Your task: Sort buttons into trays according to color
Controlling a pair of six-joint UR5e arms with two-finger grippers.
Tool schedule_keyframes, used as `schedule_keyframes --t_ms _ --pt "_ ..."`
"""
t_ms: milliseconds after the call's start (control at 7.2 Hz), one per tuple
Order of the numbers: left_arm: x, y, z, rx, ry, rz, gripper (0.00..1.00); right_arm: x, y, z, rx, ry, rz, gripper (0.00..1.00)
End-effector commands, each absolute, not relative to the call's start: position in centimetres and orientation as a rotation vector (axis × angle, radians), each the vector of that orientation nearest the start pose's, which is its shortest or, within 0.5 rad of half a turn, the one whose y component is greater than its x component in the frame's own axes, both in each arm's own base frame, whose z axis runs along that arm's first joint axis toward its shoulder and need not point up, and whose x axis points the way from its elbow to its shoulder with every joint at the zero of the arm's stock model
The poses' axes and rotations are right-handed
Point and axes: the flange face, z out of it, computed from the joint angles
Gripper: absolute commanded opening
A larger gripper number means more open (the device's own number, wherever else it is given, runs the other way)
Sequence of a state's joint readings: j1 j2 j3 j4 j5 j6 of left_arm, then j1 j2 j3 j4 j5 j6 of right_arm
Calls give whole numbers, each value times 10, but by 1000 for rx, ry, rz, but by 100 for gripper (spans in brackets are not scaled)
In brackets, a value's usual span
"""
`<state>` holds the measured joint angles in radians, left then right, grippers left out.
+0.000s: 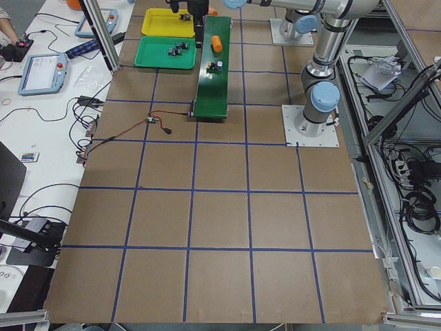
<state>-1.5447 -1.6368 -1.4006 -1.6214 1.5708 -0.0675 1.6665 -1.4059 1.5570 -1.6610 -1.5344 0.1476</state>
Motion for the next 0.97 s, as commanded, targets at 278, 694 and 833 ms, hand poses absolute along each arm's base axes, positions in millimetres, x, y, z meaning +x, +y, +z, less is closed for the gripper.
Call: schedule_keyframes --t_ms 278,694,833 --pt "-119 -526 533 -149 3138 -84 100 187 -548 391 96 3097 160 100" --pt "-119 -526 533 -149 3138 -84 100 186 -549 392 93 3109 142 100" --pt "-119 -526 533 -149 3138 -84 100 186 -548 391 93 3112 144 100"
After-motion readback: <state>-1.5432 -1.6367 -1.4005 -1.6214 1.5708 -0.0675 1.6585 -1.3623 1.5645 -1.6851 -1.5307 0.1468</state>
